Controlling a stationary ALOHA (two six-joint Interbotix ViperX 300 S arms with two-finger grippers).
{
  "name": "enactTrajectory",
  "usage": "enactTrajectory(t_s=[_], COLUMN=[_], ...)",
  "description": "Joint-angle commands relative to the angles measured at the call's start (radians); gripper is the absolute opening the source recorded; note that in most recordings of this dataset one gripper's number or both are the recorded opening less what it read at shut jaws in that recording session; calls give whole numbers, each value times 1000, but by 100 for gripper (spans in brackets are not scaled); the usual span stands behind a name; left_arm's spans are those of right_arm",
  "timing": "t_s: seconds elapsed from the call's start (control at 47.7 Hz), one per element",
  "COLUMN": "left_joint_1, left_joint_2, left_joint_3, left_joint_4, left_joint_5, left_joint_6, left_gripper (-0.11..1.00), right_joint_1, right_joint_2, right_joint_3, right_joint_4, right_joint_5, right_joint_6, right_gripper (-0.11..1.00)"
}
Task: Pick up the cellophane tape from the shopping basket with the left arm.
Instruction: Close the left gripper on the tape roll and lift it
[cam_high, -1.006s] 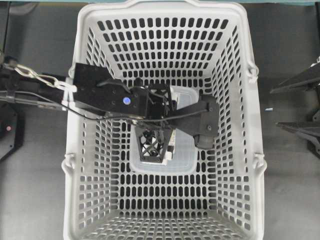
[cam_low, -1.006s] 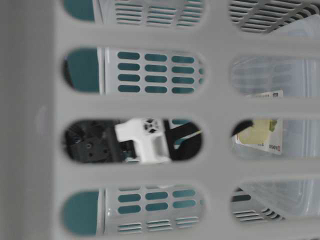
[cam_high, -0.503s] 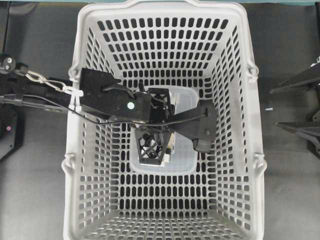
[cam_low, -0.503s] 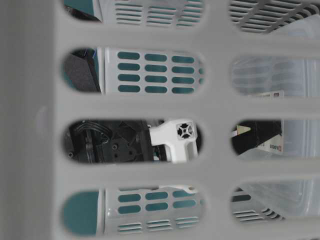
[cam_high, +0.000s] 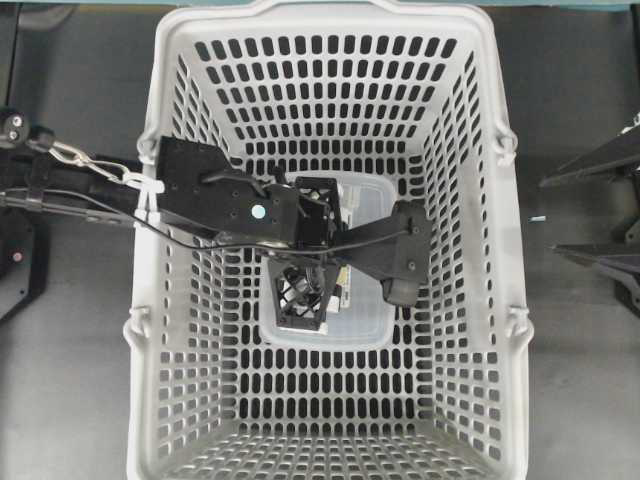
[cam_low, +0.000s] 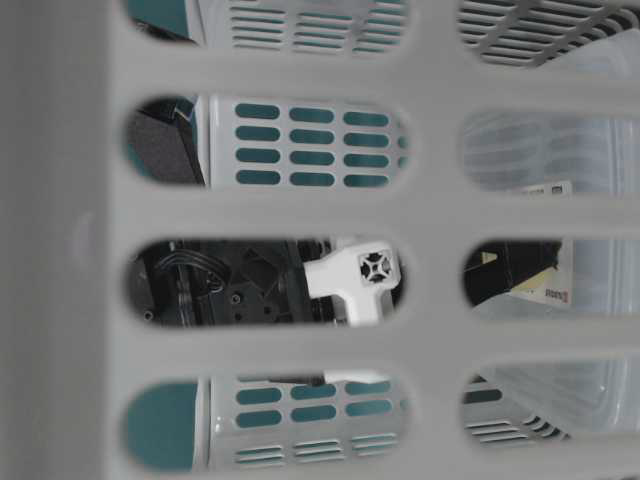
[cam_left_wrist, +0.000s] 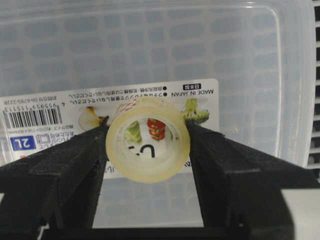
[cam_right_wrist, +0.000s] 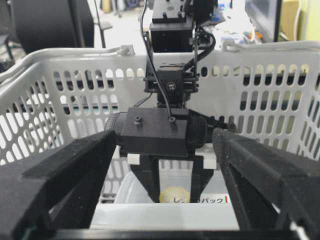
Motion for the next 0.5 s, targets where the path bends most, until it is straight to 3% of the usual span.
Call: enactTrajectory(t_s=[0.0,0.231,0.482], left_joint_1=[-3,-9,-9], left_joint_2=[-17,-83,-137], left_joint_3=[-11,-92,-310], left_joint_4=[3,3,5], left_joint_5=[0,91,328], left_joint_6=[15,21,8], left_gripper=[50,50,50], right_joint_1=[2,2,2], right_joint_2=[5,5,5], right_joint_3=[-20,-20,-21], right_joint_4=[3,3,3], right_joint_5=[-5,-6,-5], right_joint_6=[2,2,2], right_gripper=[76,76,76])
